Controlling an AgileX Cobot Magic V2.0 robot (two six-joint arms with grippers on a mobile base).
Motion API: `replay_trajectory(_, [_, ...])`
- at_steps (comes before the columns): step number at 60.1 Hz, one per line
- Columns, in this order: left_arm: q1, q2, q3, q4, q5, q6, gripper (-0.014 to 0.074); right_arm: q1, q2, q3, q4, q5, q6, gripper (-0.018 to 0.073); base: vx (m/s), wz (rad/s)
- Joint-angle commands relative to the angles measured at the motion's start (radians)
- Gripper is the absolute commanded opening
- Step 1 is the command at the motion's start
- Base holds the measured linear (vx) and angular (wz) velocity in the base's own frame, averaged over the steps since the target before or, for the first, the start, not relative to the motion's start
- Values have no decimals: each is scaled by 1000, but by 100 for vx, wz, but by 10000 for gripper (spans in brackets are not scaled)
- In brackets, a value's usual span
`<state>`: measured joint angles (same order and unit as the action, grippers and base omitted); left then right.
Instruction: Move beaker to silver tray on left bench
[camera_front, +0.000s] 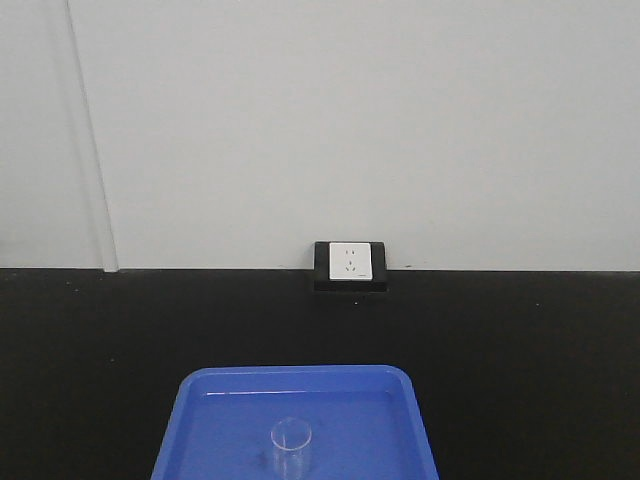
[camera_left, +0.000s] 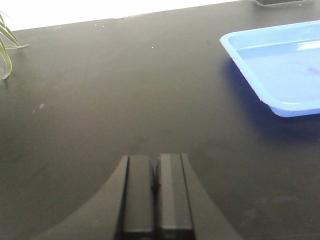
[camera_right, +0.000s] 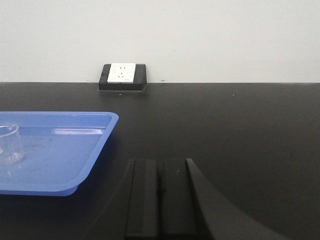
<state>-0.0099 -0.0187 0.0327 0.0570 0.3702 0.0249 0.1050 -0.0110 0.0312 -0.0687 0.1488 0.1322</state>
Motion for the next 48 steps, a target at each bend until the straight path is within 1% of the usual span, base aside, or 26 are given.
replay_trajectory(1, [-6,-8,20,-3,-76,-2,1,-7,-12,6,-4,-87,-2,-11,0,0])
replay_trajectory(11, [-6,-8,20,-3,-76,-2,1,-7,-12,5,-3,-96,0,-11,0,0])
replay_trajectory(17, [-6,-8,20,-3,-76,-2,1,-7,-12,-2,1,-177,4,-11,0,0])
replay_trajectory(22, [-6,-8,20,-3,-76,-2,1,-7,-4,-53,1,-229,4,-11,0,0])
replay_trajectory(26, [-6,-8,20,-3,-76,-2,1,-7,28,-130,-1,-252,2,-11,0,0])
replay_trajectory(33, [-6,-8,20,-3,-76,-2,1,-7,176,-280,-38,-294,-32,-11,0,0])
replay_trajectory(36, [-6,-8,20,-3,-76,-2,1,-7,289,-353,-61,-310,-53,-11,0,0])
replay_trajectory(42, [-6,-8,20,-3,-76,-2,1,-7,472,-478,-59,-352,-55,-11,0,0])
replay_trajectory(48, [-6,-8,20,-3,-76,-2,1,-7,649,-577,-51,-403,-33,-11,0,0])
